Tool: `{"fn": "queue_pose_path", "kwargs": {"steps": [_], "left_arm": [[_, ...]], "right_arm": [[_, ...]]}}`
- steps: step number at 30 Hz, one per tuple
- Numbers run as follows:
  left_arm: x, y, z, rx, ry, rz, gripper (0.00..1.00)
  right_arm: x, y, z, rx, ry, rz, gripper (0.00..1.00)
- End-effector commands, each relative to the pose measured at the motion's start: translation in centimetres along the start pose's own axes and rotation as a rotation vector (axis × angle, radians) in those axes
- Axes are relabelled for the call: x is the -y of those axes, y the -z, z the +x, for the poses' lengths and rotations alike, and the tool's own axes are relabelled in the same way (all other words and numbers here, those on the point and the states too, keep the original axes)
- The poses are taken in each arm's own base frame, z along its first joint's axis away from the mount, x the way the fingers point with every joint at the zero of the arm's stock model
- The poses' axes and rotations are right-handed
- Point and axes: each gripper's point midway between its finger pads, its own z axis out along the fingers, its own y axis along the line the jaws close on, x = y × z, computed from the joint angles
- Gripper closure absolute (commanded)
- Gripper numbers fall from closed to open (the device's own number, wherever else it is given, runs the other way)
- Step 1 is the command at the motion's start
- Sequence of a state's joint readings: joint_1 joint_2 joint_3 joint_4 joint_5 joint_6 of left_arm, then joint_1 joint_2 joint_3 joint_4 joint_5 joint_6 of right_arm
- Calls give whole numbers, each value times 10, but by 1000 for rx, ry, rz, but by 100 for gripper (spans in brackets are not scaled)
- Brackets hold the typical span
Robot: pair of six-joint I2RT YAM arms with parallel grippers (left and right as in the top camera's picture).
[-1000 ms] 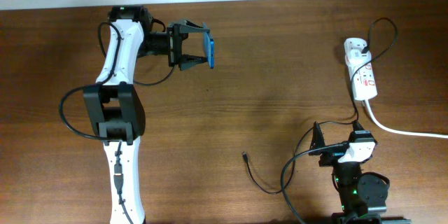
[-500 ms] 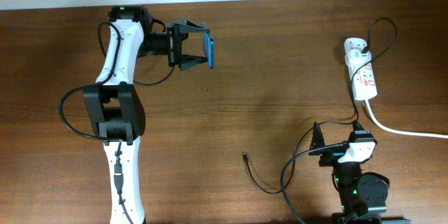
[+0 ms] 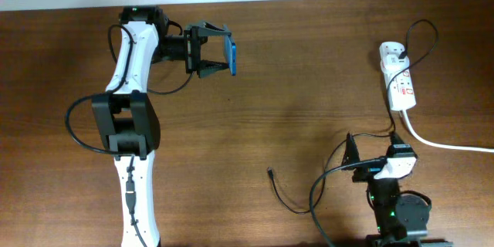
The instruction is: Plug charger to phone and switch on socket
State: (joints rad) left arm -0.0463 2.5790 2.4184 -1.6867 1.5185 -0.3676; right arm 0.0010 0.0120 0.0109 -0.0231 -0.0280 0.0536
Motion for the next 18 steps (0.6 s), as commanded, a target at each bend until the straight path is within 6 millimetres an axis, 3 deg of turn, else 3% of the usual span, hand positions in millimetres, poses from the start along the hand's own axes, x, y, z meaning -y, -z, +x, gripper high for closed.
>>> {"fn": "queue_pose_path", "kwargs": {"steps": [1, 3, 7, 9, 11, 12, 14, 16, 18], "left_arm": [[13, 4, 3, -13, -15, 57, 22], [13, 4, 3, -13, -15, 57, 22], [13, 4, 3, -13, -15, 57, 23], [13, 4, 3, -13, -15, 57, 22], [13, 4, 3, -13, -15, 57, 22], [13, 4, 3, -13, -15, 57, 22], [13, 4, 3, -13, -15, 57, 22], [13, 4, 3, -13, -15, 57, 22], [13, 4, 3, -13, -15, 57, 22]], "right_arm": [[-66, 13, 4, -58, -213, -391, 2], [-81, 21, -14, -22, -310, -494, 2], [-80, 41, -103, 301, -260, -520, 2], [-72, 46, -138, 312, -244, -451, 2], [-72, 42, -155, 185, -208, -416, 2], [-72, 33, -159, 32, -205, -387, 2], [-77, 15, -154, -239, -232, -376, 2], [-115, 8, -159, -441, -310, -602, 2], [-143, -8, -172, -461, -344, -833, 2]]}}
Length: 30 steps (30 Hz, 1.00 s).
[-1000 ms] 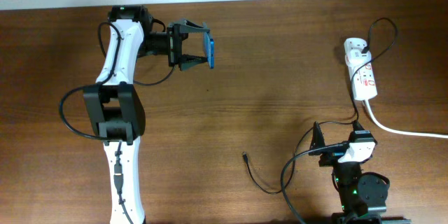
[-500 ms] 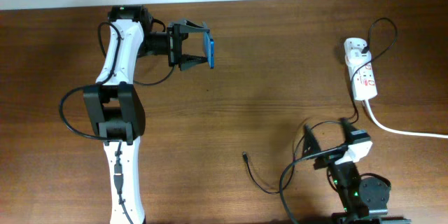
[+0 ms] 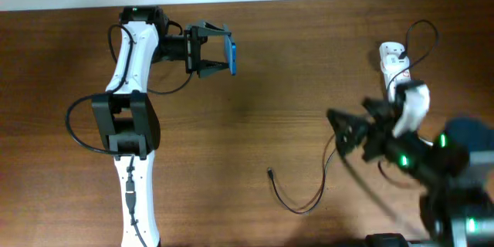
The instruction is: Plug charger to phone and switch on socket
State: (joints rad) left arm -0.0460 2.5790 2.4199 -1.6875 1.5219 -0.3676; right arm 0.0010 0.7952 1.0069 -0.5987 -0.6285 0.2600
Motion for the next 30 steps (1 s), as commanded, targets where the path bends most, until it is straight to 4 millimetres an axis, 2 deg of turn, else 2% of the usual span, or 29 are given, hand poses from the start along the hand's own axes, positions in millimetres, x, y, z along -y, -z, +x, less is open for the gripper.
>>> {"fn": "queue_pose_path", "kwargs": {"steps": [1, 3, 4, 5, 6, 7, 10, 11, 12, 14, 17, 18, 20, 21, 30], "left_arm": [[12, 4, 3, -12, -15, 53, 22], [12, 4, 3, -13, -14, 53, 22], [12, 4, 3, -13, -14, 53, 22], [12, 4, 3, -13, -15, 53, 23], [12, 4, 3, -13, -14, 53, 22], [12, 4, 3, -13, -14, 53, 22], [12, 4, 3, -13, -14, 53, 22], [12, 4, 3, -13, -14, 53, 22], [12, 4, 3, -13, -13, 53, 22], [12, 4, 3, -13, -9, 54, 23], [12, 4, 3, -13, 9, 53, 22], [12, 4, 3, -13, 9, 53, 22], [12, 4, 3, -13, 9, 53, 22], [12, 4, 3, -13, 9, 53, 22], [12, 4, 3, -14, 13, 53, 21]], "right_arm": [[-40, -27, -8, -111, -20, -319, 3], [-33, -60, -4, -192, -43, -226, 3], [-24, -78, -1, -233, -32, -98, 3], [-15, -99, 0, -275, 27, 103, 3], [-13, -118, -3, -303, 66, 251, 3], [-26, -140, -6, -329, 98, 303, 3], [-63, -199, 0, -363, 151, 242, 4], [-71, -219, 6, -360, 155, 222, 11], [-69, -233, 9, -339, 124, 251, 14], [-49, -247, 17, -319, 85, 361, 14], [-39, -260, 28, -337, 91, 386, 15], [-34, -263, 29, -331, 97, 409, 18], [-34, -266, 29, -328, 97, 407, 28], [-33, -267, 31, -329, 97, 408, 38], [-29, -281, 35, -317, 99, 415, 47]]}}
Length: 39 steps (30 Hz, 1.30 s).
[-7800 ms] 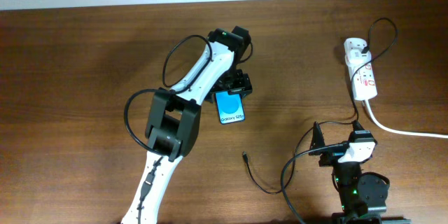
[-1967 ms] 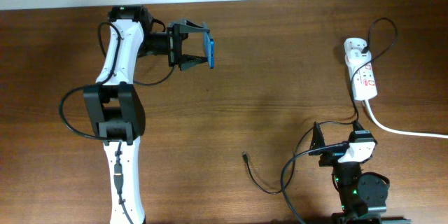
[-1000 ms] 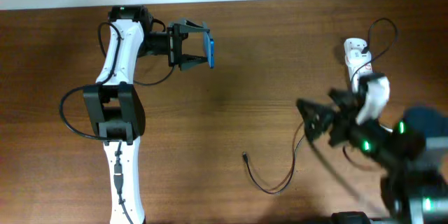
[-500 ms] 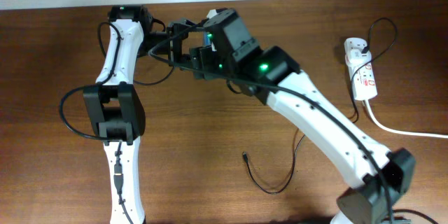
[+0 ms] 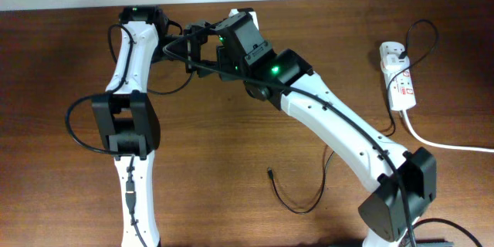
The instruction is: Plug charger to phone and switch on socket
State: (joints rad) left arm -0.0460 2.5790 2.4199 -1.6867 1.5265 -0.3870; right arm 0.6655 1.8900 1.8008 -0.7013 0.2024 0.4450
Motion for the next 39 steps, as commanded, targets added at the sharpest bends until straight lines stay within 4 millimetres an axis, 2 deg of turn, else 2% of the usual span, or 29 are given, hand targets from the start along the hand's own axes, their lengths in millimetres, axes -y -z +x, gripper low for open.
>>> {"fn": "queue_pose_path", "kwargs": {"steps": [1, 6, 9, 10, 12, 15, 19, 21, 25, 27, 29, 31, 34, 35, 36, 38, 39], "left_arm": [[12, 4, 3, -12, -6, 49, 21], [11, 4, 3, -12, -6, 49, 22], [11, 4, 3, -12, -3, 49, 21], [11, 4, 3, -12, -3, 49, 21], [12, 4, 3, -12, -2, 49, 21], [11, 4, 3, -13, 16, 48, 19], [11, 4, 3, -13, 20, 48, 20], [12, 4, 3, -12, 20, 49, 19], [11, 4, 3, -12, 20, 49, 18], [11, 4, 3, -12, 19, 49, 1], [11, 4, 2, -12, 14, 48, 1], [8, 4, 0, -2, 12, 26, 1], [8, 4, 0, -2, 12, 25, 1], [8, 4, 0, -2, 12, 25, 5], [8, 4, 0, -3, 56, 26, 14], [8, 3, 1, -4, 121, 25, 17], [8, 3, 0, -4, 138, 25, 22]], "right_arm": [[3, -4, -7, 29, -6, 35, 53], [4, -6, -5, 22, -5, 38, 56], [2, -9, -2, 13, -3, 33, 62], [2, -9, -3, 17, -4, 31, 67], [2, -9, -3, 17, -6, 31, 68], [2, -9, -3, 16, -8, 31, 76], [1, -9, -4, 17, -8, 28, 81], [1, -9, -4, 19, -9, 27, 89], [2, -8, -6, 29, -64, 35, 96], [10, -7, -12, 63, -172, 74, 96], [17, -4, -19, 106, -306, 106, 96], [32, 10, -35, 218, -617, 150, 96], [36, 37, -51, 308, -1025, 81, 96], [33, 46, -55, 316, -1157, 38, 96], [26, 48, -54, 282, -1218, -5, 95], [12, 46, -48, 199, -1309, -66, 96], [10, 46, -47, 184, -1340, -78, 96]]}}
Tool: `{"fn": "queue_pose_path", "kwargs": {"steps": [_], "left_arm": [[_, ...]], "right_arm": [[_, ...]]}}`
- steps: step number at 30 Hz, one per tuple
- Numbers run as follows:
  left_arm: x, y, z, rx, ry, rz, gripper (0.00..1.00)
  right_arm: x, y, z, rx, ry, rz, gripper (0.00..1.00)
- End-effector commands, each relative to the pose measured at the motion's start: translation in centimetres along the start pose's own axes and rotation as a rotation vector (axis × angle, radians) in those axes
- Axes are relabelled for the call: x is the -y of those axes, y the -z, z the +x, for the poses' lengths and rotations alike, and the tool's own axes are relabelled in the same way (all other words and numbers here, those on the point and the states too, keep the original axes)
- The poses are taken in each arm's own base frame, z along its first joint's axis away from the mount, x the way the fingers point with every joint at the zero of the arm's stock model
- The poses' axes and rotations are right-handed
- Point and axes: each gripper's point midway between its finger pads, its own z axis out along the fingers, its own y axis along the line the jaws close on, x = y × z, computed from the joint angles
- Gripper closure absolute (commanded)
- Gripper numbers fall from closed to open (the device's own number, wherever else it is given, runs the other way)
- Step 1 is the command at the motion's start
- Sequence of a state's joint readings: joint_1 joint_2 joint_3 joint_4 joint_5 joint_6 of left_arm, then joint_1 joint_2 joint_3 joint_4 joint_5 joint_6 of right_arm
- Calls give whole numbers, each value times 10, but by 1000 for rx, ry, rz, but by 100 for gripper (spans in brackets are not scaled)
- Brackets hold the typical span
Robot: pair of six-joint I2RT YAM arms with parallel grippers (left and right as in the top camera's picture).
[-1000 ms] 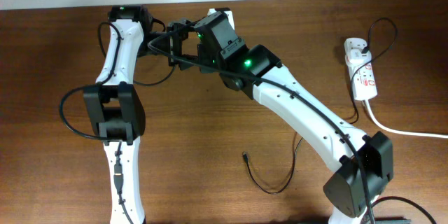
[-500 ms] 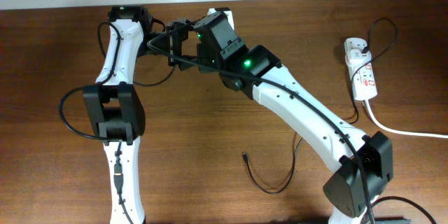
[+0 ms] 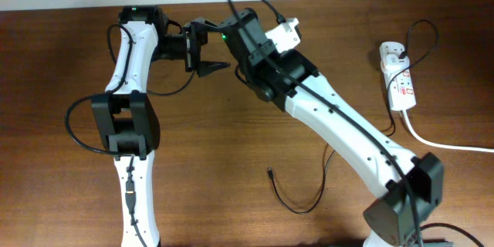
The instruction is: Plug charger to phone and switch on socket
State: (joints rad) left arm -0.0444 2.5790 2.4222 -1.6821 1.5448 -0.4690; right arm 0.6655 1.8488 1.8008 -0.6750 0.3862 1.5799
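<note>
The phone is hidden; the right arm's wrist point(image 3: 245, 37) covers the spot at the left gripper's tips. My left gripper point(image 3: 220, 46) points right at the table's back left, its two fingers point(image 3: 210, 67) spread, the tips running under that wrist. My right gripper point(image 3: 234, 40) reaches across from the front right and meets the left one; its fingers do not show from above. The charger cable's loose plug end point(image 3: 270, 172) lies on the table at front centre. The white socket strip point(image 3: 398, 77) lies at the back right.
The thin black charger cable point(image 3: 299, 208) loops on the table in front of the right arm. A white mains lead point(image 3: 440, 143) runs from the strip off the right edge. The right arm's long white link point(image 3: 340, 135) spans the table's middle diagonally.
The right arm's wrist has turned where it meets the left gripper; a white part and a black cable loop now show on top. The left arm and the cable end have not moved.
My left gripper held a blue phone up at the back left while the right arm was folded at the front right. The right arm then rose, blurred, and reached across until its wrist covered the phone. Now it stays there, turned. The charger cable lay untouched throughout.
</note>
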Motion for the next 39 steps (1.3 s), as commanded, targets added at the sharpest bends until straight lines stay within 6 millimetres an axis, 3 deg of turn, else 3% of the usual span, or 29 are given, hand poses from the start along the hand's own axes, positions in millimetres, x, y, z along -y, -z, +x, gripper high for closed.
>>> {"fn": "queue_pose_path", "kwargs": {"steps": [1, 4, 10, 13, 18, 27, 39], "left_arm": [[4, 3, 0, 2, 63, 8, 24], [4, 3, 0, 2, 108, 8, 35], [5, 3, 0, 0, 127, 11, 35], [4, 3, 0, 2, 127, 8, 43], [5, 1, -3, 1, 82, 6, 44], [-2, 1, -8, 29, 78, -40, 46], [1, 1, -13, 33, 56, -37, 61]], "right_arm": [[-23, 24, 3, -75, -231, -66, 96], [-21, 24, 14, -138, -283, -48, 96], [1, 7, 18, -108, -255, 32, 96], [4, 2, 16, -83, -251, 39, 96], [15, -14, 22, -79, -238, 75, 96], [5, -18, 25, -87, -255, 35, 96], [5, -16, 31, -96, -269, 36, 96]]}}
